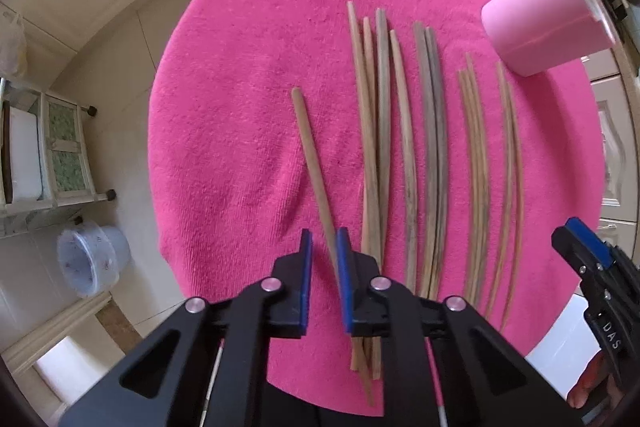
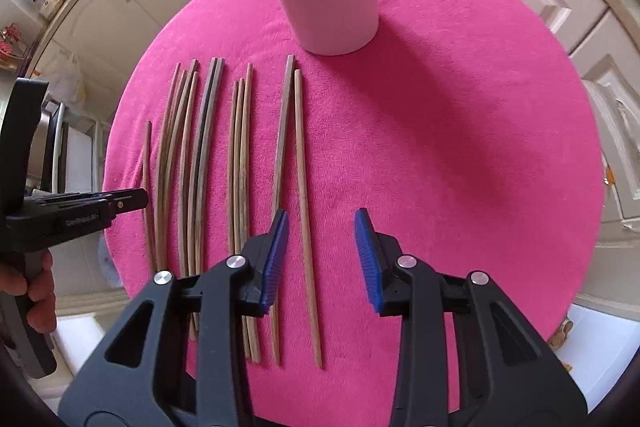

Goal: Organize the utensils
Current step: 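Lower the left gripper onto one wooden chopstick and close while the right gripper grasps another, then lift the left gripper's chopstick into the pink cup and open while the right gripper does likewise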

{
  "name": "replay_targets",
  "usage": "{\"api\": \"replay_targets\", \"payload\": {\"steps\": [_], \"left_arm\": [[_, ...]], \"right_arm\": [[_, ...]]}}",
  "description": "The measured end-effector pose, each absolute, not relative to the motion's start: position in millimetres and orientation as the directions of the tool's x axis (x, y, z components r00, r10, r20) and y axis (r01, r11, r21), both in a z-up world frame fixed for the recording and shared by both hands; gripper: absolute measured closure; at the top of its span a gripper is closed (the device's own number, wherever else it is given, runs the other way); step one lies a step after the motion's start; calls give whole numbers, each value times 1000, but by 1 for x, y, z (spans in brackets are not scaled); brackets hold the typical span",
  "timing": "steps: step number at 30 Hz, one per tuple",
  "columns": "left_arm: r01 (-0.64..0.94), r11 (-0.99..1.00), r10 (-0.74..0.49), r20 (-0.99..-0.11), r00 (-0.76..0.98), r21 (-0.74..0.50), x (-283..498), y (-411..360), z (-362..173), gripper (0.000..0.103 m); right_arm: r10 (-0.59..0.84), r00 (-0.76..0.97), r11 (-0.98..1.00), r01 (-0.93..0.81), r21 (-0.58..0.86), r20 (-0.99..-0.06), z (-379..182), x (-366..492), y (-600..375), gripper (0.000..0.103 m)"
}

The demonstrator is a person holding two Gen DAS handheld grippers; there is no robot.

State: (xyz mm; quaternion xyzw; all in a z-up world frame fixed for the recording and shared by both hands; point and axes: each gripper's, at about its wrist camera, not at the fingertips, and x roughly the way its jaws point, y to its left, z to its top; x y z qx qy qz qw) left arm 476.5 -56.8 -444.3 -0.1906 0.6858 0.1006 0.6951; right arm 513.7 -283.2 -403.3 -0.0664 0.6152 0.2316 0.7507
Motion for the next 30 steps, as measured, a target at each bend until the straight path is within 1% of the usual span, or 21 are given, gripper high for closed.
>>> {"api": "replay_targets", "payload": {"steps": [5, 9, 12, 17, 21, 24, 26, 28, 30], "left_arm": [[-421, 900, -127, -992, -3, -114, 486, -53, -451, 91], [-413, 903, -134, -991, -19, -114, 492, -54, -450, 91], [-418, 901, -139, -990, -24, -116, 494, -53, -450, 95], [-423, 891, -188, -982, -7, -167, 490, -36, -457, 97], [-417, 892, -190, -982, 3, -175, 487, -35, -456, 97], [-422, 886, -206, -979, 14, -192, 484, -33, -456, 97], [-423, 884, -208, -978, 22, -197, 481, -30, -453, 97], [-414, 887, -209, -977, 38, -205, 478, -26, -447, 97], [-408, 886, -217, -974, 57, -221, 476, -25, -440, 97]], "right_arm": [[262, 80, 874, -443, 201, -962, -418, 530, -278, 75], [259, 48, 855, -476, 206, -965, -426, 538, -269, 75], [242, 25, 839, -507, 197, -970, -432, 543, -260, 75], [199, 0, 829, -533, 168, -980, -444, 551, -251, 75], [188, -4, 823, -545, 160, -982, -449, 556, -241, 76], [170, -1, 818, -558, 141, -985, -448, 560, -238, 82], [166, -5, 820, -554, 141, -986, -452, 566, -237, 91], [177, -19, 826, -540, 159, -984, -454, 571, -240, 96], [191, -32, 831, -527, 179, -981, -455, 572, -245, 97]]}}
